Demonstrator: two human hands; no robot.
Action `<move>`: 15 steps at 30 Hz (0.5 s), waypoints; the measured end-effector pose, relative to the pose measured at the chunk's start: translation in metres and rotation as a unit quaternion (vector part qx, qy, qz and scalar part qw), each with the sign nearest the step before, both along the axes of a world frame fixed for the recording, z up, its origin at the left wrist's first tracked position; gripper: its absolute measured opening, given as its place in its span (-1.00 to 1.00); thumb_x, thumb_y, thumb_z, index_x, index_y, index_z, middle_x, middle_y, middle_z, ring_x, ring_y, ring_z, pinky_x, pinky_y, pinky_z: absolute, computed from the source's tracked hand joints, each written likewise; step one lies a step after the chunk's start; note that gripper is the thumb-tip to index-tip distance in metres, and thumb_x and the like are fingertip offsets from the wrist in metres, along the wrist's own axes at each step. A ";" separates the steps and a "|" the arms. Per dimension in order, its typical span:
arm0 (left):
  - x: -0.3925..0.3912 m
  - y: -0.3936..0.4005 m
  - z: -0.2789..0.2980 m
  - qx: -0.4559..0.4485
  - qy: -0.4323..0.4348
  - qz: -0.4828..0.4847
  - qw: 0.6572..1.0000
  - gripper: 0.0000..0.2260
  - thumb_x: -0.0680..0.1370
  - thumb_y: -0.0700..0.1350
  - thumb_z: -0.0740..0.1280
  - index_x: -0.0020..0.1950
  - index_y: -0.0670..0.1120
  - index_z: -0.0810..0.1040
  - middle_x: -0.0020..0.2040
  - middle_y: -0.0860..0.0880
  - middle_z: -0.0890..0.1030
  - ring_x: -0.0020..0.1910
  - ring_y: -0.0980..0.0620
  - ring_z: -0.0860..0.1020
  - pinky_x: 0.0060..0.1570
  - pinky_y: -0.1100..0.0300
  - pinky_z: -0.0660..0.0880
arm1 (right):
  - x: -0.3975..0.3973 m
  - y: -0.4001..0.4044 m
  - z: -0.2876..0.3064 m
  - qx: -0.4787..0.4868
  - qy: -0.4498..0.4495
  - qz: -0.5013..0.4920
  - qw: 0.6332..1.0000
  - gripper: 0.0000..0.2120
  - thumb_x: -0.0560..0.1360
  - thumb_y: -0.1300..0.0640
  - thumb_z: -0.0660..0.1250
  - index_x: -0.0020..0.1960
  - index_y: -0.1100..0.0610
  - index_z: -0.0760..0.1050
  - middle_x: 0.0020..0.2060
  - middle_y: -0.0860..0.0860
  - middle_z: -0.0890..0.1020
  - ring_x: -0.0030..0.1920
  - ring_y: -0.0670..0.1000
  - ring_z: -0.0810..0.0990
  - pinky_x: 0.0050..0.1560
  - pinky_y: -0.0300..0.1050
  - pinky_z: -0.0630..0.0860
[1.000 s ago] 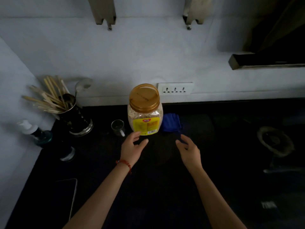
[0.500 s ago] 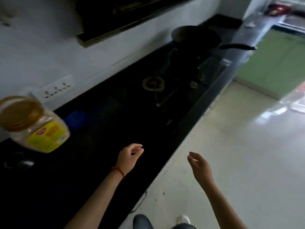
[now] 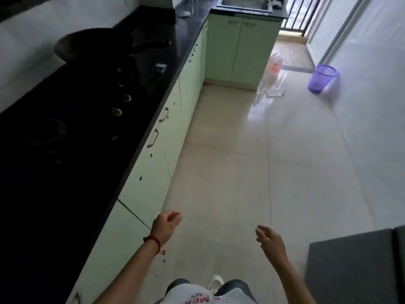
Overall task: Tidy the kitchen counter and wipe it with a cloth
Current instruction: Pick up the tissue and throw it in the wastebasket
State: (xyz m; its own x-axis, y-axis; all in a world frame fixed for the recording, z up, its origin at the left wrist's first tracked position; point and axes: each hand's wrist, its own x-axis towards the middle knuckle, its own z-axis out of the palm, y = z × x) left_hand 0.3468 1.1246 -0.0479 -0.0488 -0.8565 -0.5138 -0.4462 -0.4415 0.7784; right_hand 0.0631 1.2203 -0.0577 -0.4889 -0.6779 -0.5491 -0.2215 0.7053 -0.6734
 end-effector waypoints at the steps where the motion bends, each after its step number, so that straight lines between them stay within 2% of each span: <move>1: -0.015 -0.003 -0.004 0.012 0.003 -0.001 1.000 -0.95 0.50 -0.20 0.32 -0.07 -0.15 0.55 -0.27 -0.03 0.58 -0.18 -0.03 0.52 -0.12 0.18 0.42 | -0.016 0.002 -0.001 0.005 -0.002 -0.013 1.000 -0.72 0.52 0.15 0.27 0.18 0.25 0.50 -0.02 0.16 0.63 -0.03 0.12 0.60 0.11 0.08 0.52; 3: -0.039 -0.011 -0.011 0.032 -0.004 -0.002 0.999 -0.96 0.51 -0.21 0.31 -0.09 -0.16 0.54 -0.29 -0.01 0.57 -0.19 -0.05 0.52 -0.20 0.19 0.41 | -0.045 0.003 -0.004 0.016 -0.002 -0.038 0.999 -0.71 0.52 0.17 0.26 0.19 0.28 0.49 -0.08 0.13 0.60 -0.10 0.10 0.58 0.06 0.04 0.50; 6: -0.066 -0.029 -0.017 0.066 -0.006 0.012 0.998 -0.90 0.51 -0.23 0.29 -0.21 -0.11 0.52 -0.28 -0.06 0.56 -0.20 -0.06 0.51 -0.33 0.23 0.38 | -0.080 -0.005 -0.010 0.038 -0.018 -0.063 0.997 -0.70 0.52 0.16 0.25 0.19 0.29 0.48 -0.03 0.17 0.61 -0.13 0.10 0.58 0.04 0.03 0.49; 10: -0.086 -0.066 -0.027 0.100 -0.018 0.040 0.994 -0.82 0.52 -0.21 0.27 -0.28 -0.06 0.50 -0.27 -0.06 0.57 -0.22 -0.05 0.51 -0.32 0.23 0.37 | -0.112 -0.045 -0.018 0.055 -0.034 -0.069 0.996 -0.71 0.52 0.14 0.25 0.19 0.26 0.48 -0.07 0.10 0.58 -0.17 0.06 0.58 0.06 0.04 0.49; 15: -0.103 -0.134 -0.041 0.119 -0.021 0.076 0.990 -0.84 0.53 -0.21 0.27 -0.25 -0.13 0.52 -0.21 -0.14 0.59 -0.17 -0.10 0.53 -0.31 0.22 0.37 | -0.147 -0.147 -0.021 0.036 -0.046 -0.059 0.997 -0.71 0.52 0.11 0.25 0.18 0.22 0.49 -0.06 0.08 0.59 -0.16 0.04 0.60 0.04 0.00 0.49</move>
